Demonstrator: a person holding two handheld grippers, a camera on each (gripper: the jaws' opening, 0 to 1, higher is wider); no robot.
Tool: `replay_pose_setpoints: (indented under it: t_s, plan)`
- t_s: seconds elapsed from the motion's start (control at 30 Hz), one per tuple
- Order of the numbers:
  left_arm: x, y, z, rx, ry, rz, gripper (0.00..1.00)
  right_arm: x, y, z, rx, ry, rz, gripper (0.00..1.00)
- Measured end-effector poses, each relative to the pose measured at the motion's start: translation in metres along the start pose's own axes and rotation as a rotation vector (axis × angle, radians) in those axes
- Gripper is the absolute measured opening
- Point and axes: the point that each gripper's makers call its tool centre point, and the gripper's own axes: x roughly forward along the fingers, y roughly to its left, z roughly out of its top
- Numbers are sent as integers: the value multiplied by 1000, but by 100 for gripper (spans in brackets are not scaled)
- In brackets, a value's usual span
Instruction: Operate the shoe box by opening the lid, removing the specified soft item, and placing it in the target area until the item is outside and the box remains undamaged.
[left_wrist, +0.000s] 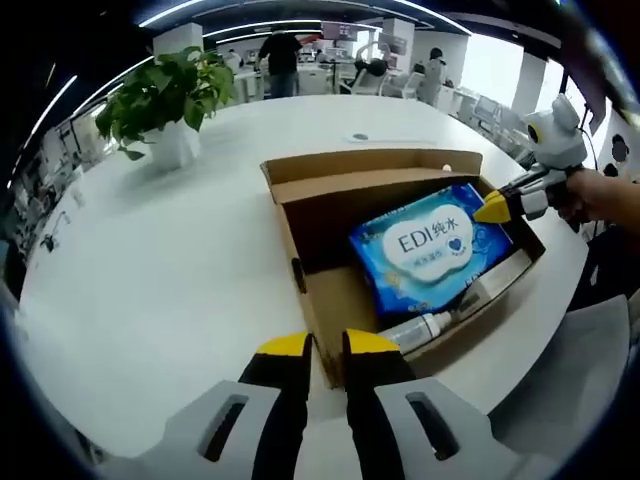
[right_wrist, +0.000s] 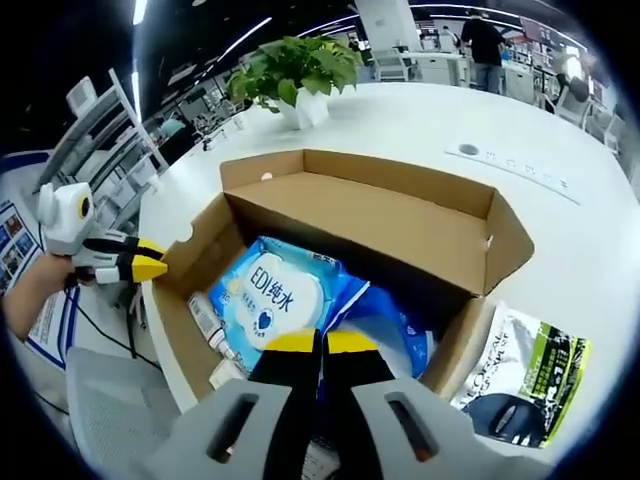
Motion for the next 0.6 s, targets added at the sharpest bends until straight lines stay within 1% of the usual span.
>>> replay_pose_setpoints:
  t_s: [0.07,0.13,0.2,0.3,0.4,0.6]
  plan:
    - [-2,-1,6,26,-11,6,12,-1,-1,-1,-4,1,-3,0]
    - [-3,-4,13,36,-22,4,12,-2,-2,-2,-9,4,-9,0]
    - [-1,-5,17,66,-23,9,13,-1,-5,-4,-19,8,-17,0]
    - [0,-12,23,81,-28,-6,13,-3,-5,-5,-21,9,-19,0]
    - [4,-16,25,96,-27,-18,14,-4,-7,-7,-43,13,-30,0]
    - [17,-30,25,112,0,-57,16,-4,-9,-8,-41,12,-36,0]
